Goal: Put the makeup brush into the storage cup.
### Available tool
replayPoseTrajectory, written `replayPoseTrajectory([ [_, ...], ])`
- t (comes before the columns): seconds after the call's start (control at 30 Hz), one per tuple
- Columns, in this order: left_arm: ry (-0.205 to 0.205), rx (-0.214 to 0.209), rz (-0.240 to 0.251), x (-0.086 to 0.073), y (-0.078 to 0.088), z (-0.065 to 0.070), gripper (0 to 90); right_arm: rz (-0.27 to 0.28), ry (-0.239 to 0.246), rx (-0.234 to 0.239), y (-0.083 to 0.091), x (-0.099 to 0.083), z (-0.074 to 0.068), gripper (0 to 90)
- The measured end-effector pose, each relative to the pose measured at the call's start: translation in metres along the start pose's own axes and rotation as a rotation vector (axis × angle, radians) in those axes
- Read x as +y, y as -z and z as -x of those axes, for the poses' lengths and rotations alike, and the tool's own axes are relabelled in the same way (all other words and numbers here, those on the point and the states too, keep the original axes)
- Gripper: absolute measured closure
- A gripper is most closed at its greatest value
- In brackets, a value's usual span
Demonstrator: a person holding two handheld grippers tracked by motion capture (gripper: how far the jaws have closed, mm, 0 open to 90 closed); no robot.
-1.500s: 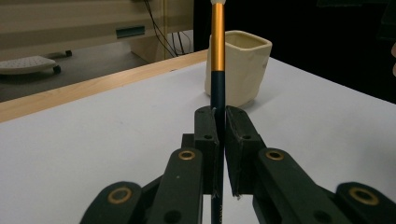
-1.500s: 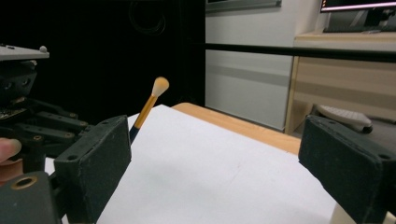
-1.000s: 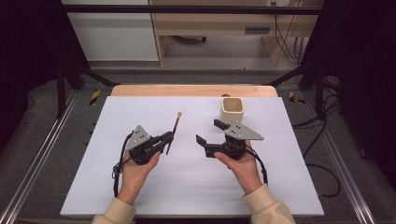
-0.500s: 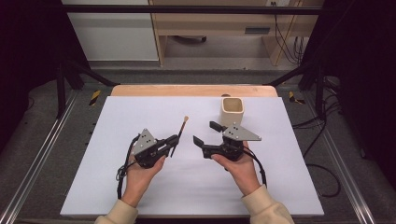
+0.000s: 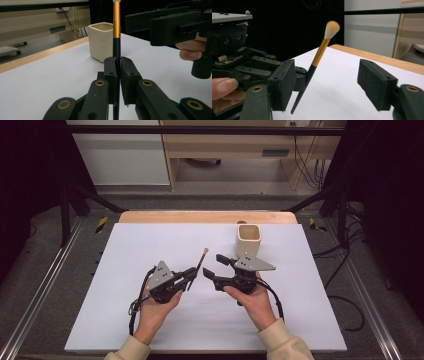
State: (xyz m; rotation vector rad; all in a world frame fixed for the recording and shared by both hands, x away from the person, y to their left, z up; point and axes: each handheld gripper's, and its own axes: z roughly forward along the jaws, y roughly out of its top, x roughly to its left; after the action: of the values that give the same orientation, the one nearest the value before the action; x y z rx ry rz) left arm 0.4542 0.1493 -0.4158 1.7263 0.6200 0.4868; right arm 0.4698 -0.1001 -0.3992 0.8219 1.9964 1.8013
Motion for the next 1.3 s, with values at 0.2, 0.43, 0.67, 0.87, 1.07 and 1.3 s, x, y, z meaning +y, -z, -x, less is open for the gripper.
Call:
replayPoseTrajectory([
  [0.2, -0.013, -0.011, 0.004, 0.001, -0.002, 0.005, 83.2, 0.003, -0.025, 0.025, -0.001, -0.001, 0.001, 39.7],
  [0.43, -0.023, -0.022, 0.006, 0.002, -0.004, 0.011, 83.2, 0.019, -0.055, 0.050, 0.001, -0.001, 0.004, 47.4],
  [0.67, -0.027, -0.031, 0.005, 0.003, -0.005, 0.014, 83.2, 0.023, -0.060, 0.063, 0.001, -0.002, 0.004, 53.2],
  [0.87, -0.030, -0.035, 0.008, 0.003, -0.005, 0.016, 83.2, 0.021, -0.059, 0.073, 0.001, -0.003, 0.003, 56.9],
  [1.07, -0.036, -0.039, 0.005, 0.004, -0.006, 0.017, 83.1, 0.022, -0.058, 0.083, 0.001, -0.003, 0.003, 61.3],
  [1.3, -0.049, -0.044, 0.002, 0.004, -0.007, 0.021, 83.2, 0.028, -0.063, 0.099, 0.001, -0.004, 0.003, 68.1],
])
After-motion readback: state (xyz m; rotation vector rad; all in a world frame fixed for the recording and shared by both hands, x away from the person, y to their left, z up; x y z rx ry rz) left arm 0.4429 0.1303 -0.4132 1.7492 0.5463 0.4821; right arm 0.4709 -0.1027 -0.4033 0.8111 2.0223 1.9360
